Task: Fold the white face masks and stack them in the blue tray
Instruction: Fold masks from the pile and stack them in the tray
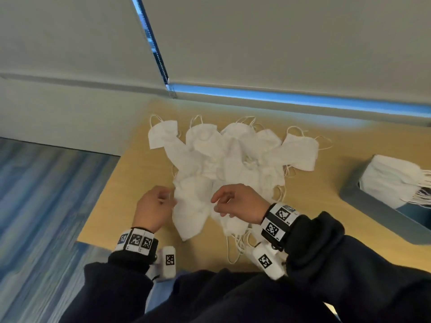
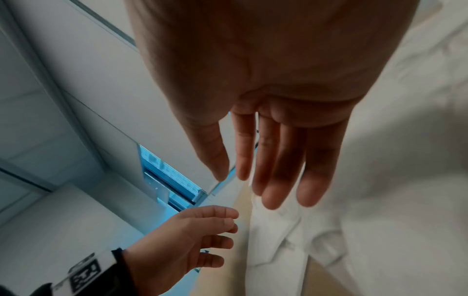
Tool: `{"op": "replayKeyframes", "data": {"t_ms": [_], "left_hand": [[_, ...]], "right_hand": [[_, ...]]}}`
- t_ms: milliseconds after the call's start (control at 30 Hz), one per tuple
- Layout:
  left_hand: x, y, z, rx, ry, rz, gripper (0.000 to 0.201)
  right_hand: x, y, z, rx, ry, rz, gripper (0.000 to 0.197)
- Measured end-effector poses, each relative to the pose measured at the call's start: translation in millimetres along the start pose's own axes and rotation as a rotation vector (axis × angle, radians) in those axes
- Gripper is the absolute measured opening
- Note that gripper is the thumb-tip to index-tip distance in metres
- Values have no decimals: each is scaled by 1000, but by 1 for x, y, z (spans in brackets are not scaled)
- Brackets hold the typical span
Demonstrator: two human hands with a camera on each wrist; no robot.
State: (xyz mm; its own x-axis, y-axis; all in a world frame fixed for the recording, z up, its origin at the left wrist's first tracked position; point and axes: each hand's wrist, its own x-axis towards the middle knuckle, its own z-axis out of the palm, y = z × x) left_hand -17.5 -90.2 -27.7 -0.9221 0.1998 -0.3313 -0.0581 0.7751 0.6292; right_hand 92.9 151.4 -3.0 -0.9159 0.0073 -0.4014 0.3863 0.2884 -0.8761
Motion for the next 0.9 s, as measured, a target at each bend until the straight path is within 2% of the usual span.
{"op": "replayKeyframes", "data": {"t_ms": [67,100,200,267,367,400,467,500,533,600,700,800,900], "left_hand": [[10,-18,3,50,-112,1,39],[16,-24,5,84,-157,19,45],[26,-28,10,206,-224,55,70],[32,-25,14,308,-244,75,82],[37,-24,16,432,-311,130,99],[38,-26,14,454,-332,146,100],[43,-32,8,473,-346,170,102],[47,-36,2,471,-331,178,104],[51,-41,-5,468,-301,189,105],[63,-52,-22,445,-224,172,101],[80,-69,-42,378,-143,104,90],[81,-79,-46,435,-207,89,88],[74,-80,-44,561,-193,137,56]], "right_hand": [[21,-1,19,48,50,64,23],[31,-1,26,29,119,78,28],[57,0,43,-129,272,63,49],[72,0,51,-228,275,43,64],[89,5,62,-532,224,79,76],[91,4,65,-603,240,92,72],[90,-2,63,-684,327,83,47],[87,-7,60,-694,360,82,32],[83,-11,54,-675,375,79,25],[71,-17,39,-453,372,105,31],[47,-26,22,154,394,141,45],[32,-30,17,541,356,146,47],[23,-32,18,755,319,156,55]]}}
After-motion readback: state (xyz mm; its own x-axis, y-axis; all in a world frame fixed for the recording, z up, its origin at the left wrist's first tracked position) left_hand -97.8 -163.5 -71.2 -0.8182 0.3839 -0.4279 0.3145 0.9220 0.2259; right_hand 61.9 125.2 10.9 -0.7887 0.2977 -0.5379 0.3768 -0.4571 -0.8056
